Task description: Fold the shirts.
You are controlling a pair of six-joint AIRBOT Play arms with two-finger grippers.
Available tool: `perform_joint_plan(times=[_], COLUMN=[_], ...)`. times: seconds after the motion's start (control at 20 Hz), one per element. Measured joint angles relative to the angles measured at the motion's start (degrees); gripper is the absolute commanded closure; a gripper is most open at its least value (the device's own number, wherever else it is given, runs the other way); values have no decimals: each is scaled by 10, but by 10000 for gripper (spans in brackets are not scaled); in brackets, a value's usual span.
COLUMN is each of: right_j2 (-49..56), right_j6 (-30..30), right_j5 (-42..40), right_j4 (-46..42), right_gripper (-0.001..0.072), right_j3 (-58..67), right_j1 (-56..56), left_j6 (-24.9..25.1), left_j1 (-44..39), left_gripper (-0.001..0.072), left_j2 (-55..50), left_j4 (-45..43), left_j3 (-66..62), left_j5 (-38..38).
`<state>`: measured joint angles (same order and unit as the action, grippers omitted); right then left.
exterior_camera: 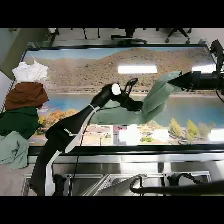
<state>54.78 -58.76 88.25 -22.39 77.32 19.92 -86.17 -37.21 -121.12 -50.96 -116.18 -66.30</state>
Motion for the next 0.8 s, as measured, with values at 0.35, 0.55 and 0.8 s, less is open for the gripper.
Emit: perform_joint_plan(times=[0.35, 0.55, 0.8], right_j2=[4, 15, 116], right_j6=[-12, 0, 58], right_j5=[-26, -158, -451], right_j4=[-11, -9, -5], right_gripper=[690, 690, 292], right_j3=[-8, -41, -65], right_j1=[-35, -190, -457], left_j6=[-2, 5, 38], left_j1=[184, 290, 361], left_gripper=[685, 685, 684], left_j2=[207, 345, 469], left_j4=[0, 0, 1], left_j3=[-26, 33, 125], left_j5=[-156, -164, -150])
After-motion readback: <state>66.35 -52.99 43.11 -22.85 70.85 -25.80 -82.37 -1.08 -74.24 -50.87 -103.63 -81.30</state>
